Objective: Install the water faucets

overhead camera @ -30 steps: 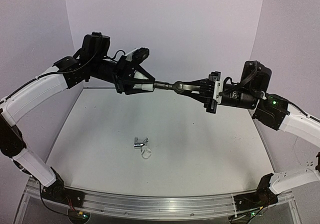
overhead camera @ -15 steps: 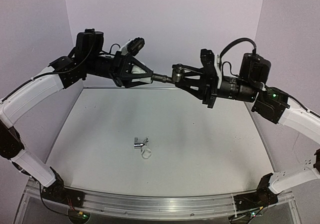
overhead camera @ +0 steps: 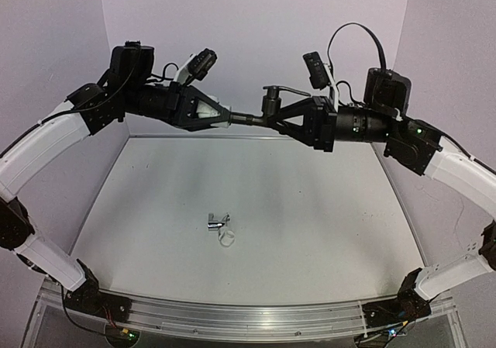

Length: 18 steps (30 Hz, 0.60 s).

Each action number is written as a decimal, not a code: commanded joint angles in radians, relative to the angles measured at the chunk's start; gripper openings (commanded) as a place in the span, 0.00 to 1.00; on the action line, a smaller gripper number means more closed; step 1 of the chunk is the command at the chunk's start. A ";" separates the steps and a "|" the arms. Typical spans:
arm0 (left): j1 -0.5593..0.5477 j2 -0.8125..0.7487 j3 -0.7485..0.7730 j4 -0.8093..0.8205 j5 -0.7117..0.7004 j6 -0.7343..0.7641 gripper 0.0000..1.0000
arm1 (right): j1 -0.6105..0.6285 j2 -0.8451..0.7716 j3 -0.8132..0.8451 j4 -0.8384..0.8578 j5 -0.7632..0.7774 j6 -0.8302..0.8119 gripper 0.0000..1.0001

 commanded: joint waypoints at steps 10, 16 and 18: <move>0.052 -0.008 -0.078 0.228 -0.199 -0.322 0.00 | 0.015 -0.023 0.028 -0.028 0.019 -0.185 0.80; 0.078 -0.009 -0.128 0.318 -0.132 -0.428 0.00 | -0.050 -0.037 -0.002 -0.058 0.098 -0.225 0.98; 0.078 -0.005 -0.133 0.335 -0.112 -0.458 0.00 | -0.070 -0.039 -0.003 -0.062 0.096 -0.241 0.98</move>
